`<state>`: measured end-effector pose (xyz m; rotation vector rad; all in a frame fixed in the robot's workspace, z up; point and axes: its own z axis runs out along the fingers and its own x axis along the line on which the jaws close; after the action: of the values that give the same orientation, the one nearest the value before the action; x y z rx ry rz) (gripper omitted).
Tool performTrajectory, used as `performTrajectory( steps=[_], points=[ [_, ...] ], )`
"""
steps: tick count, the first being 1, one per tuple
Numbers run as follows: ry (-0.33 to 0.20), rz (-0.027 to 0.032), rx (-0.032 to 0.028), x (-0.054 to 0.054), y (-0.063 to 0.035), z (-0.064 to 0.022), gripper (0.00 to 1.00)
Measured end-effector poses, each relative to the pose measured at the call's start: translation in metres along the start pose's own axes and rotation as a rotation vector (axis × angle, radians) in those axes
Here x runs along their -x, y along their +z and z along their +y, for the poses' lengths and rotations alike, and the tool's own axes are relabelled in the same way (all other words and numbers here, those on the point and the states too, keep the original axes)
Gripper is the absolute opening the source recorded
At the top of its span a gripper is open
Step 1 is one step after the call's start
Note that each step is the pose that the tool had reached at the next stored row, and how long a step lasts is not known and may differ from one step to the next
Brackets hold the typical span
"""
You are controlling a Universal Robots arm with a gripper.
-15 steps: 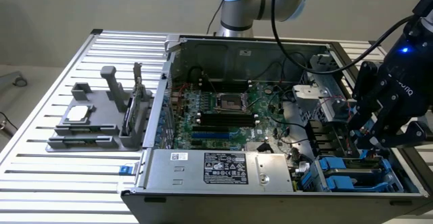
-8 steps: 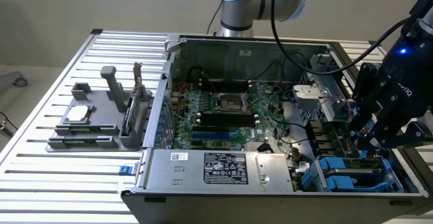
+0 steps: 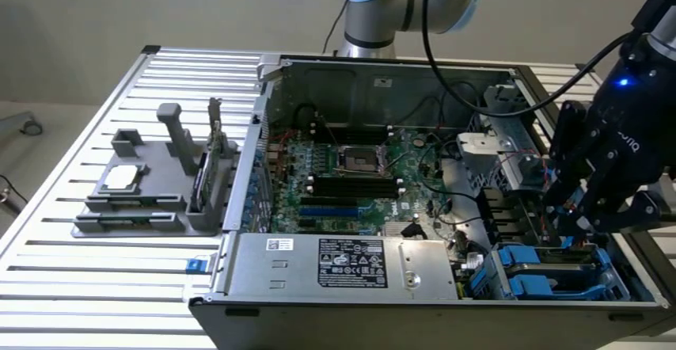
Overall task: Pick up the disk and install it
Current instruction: 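Insert the first disk wire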
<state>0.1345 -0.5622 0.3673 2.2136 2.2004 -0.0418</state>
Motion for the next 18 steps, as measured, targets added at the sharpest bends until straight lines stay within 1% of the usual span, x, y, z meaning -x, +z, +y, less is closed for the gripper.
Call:
performTrajectory(
  steps=[4, 5, 6, 7, 10, 12, 14, 18],
  points=[
    [0.002, -0.0096, 0.003, -0.0016, 0.0008, -0.0001, 0.43],
    [0.003, -0.0121, 0.0034, -0.002, 0.001, -0.0001, 0.41],
    [0.003, -0.0148, 0.0037, -0.0023, 0.0011, -0.0001, 0.34],
    [0.004, -0.0174, 0.004, -0.0027, 0.0013, -0.0001, 0.34],
    [0.006, -0.0249, 0.0045, -0.0033, 0.0017, -0.0001, 0.17],
    [0.008, -0.0289, 0.0046, -0.0034, 0.0022, -0.0001, 0.16],
    [0.011, -0.0317, 0.0046, -0.0034, 0.0031, -0.0001, 0.16],
    [0.016, -0.0327, 0.0043, -0.0036, 0.0066, -0.0001, 0.16]
  ],
)
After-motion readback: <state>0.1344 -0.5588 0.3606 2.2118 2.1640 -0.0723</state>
